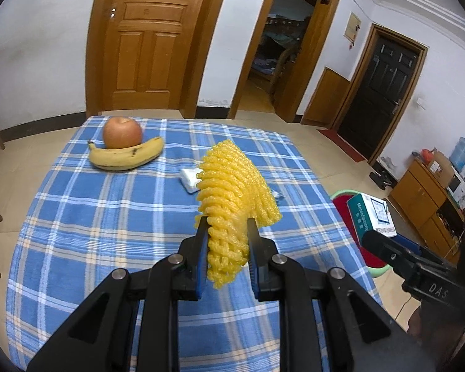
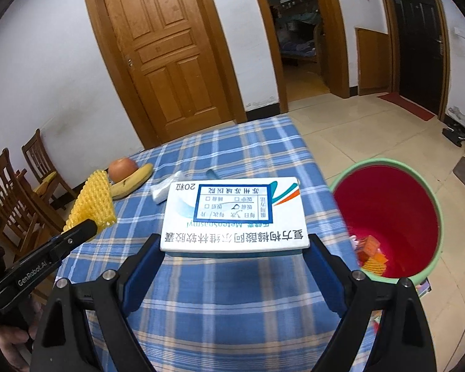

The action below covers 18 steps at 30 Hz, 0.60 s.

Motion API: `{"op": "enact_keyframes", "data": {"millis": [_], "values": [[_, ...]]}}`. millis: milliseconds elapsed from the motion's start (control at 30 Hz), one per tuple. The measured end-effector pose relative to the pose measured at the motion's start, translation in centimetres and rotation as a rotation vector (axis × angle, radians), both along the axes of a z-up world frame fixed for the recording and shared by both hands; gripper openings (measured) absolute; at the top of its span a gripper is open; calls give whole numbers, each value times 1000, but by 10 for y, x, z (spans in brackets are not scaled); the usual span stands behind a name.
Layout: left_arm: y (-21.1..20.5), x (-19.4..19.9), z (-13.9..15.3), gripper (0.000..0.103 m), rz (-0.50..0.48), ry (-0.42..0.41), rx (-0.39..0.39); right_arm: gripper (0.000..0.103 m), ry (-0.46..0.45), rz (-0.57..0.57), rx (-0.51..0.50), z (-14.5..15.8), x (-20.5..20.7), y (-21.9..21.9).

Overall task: Collect trash
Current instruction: 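Carry the foam net and medicine box over the red bucket and open both tools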

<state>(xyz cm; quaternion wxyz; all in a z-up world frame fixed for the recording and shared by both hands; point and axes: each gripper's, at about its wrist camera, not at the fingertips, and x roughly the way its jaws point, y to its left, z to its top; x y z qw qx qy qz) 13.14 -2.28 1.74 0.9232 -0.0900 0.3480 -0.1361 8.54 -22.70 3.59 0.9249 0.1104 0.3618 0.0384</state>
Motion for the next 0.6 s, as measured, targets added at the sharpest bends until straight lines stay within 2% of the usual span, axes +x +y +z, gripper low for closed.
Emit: {"op": "enact_keyframes", "data": {"millis": [600], "values": [[-92,14,1,21,-162,0,60,92,-10,-156,10,-7,-18,-91]]}}
